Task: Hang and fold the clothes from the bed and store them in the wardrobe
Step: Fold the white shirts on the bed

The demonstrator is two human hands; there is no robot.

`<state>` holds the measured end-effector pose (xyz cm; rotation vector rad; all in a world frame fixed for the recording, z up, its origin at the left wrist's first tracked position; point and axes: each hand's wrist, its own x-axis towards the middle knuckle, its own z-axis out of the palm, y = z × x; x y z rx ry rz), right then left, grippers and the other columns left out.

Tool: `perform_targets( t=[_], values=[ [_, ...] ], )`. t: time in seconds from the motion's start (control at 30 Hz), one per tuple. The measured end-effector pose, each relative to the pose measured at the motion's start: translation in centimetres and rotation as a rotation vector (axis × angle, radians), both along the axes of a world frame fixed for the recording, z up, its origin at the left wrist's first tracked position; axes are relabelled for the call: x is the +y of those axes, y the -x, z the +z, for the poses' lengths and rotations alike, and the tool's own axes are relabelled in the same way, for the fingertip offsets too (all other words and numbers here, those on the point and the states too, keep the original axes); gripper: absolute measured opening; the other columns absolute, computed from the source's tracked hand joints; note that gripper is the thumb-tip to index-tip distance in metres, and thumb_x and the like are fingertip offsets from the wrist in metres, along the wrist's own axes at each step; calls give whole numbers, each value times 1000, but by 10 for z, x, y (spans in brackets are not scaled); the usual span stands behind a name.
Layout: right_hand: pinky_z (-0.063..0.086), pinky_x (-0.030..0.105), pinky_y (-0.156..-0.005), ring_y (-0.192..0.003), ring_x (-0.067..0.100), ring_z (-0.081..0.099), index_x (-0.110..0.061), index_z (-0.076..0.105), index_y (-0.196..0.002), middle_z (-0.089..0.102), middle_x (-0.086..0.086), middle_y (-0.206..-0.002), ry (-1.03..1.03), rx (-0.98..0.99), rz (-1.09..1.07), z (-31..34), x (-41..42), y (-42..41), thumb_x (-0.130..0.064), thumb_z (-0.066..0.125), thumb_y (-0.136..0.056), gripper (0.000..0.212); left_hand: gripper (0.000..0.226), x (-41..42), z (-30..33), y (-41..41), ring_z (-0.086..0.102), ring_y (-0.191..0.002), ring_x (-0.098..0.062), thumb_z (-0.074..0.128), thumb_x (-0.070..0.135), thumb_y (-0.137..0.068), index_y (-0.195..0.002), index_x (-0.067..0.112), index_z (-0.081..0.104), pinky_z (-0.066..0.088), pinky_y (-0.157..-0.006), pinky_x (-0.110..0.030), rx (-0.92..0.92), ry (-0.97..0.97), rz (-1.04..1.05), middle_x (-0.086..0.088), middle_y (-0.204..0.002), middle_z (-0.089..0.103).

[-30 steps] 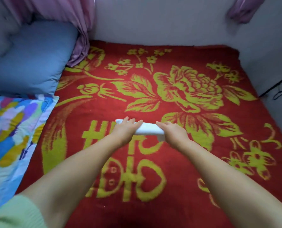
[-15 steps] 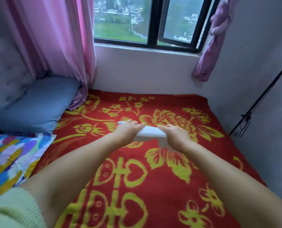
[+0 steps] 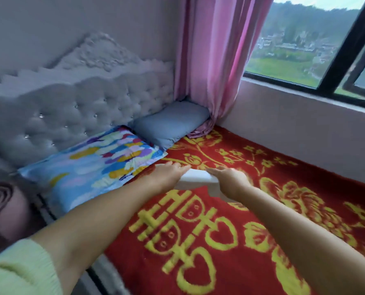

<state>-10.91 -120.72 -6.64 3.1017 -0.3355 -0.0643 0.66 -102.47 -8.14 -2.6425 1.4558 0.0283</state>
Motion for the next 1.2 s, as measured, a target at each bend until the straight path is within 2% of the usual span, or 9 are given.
perform_targets(
  t=[0.1,0.3,0.43,0.57,0.73,0.9,1.1,1.2],
  values=[
    [45,32,-65,-104,22,61,-40,39,-138,59,-5,-120,18,2,218,2,55,-35,-18,57,-84,61,63,73,4,-2,36,-133,-31,41,8,-95,-151,24,18,41,-101,-46,24,24,199,-10,-146,36],
    [39,33,-71,-117,28,53,-37,29,-147,47,-2,-136,18,8,533,0,195,-81,-12,51,-87,68,64,235,10,27,38,-131,-32,38,3,-94,-151,23,18,41,-100,-42,29,23,510,-12,-142,39],
    [39,34,-76,-118,30,51,-37,30,-146,46,1,-136,-10,40,767,-6,331,-79,-10,47,-89,65,68,369,6,83,37,-131,-30,41,3,-91,-152,23,17,37,-100,-36,54,60,749,-10,-144,37],
    [45,40,-93,-122,31,50,-33,32,-147,46,5,-138,-26,90,980,-11,467,-34,-16,54,-87,66,70,492,3,166,34,-134,-30,42,-1,-90,-152,21,17,36,-104,-39,92,50,948,-11,-146,36],
    [46,42,-91,-120,31,51,-34,32,-146,48,5,-136,-14,74,1148,-15,600,30,-9,47,-90,63,72,607,2,261,32,-134,-32,44,-1,-90,-152,22,15,38,-102,-45,117,46,1118,-11,-147,34],
    [45,41,-96,-124,31,49,-34,28,-149,46,5,-141,-33,93,1242,-18,695,78,-4,46,-92,67,75,692,-3,324,30,-138,-31,43,-4,-89,-152,25,14,36,-106,-44,125,57,1220,-11,-153,27],
    [48,40,-91,-113,30,54,-35,34,-145,53,6,-130,-25,169,1344,-33,768,88,-5,49,-91,63,72,753,-25,346,35,-133,-33,49,-1,-88,-150,23,23,37,-103,-40,152,99,1288,-12,-150,32],
    [48,37,-84,-107,27,56,-38,37,-143,56,5,-122,6,209,1380,-45,802,72,-6,45,-93,60,71,781,-40,338,39,-128,-32,50,3,-88,-150,23,22,38,-94,-36,184,124,1309,-13,-147,36]
  ],
)
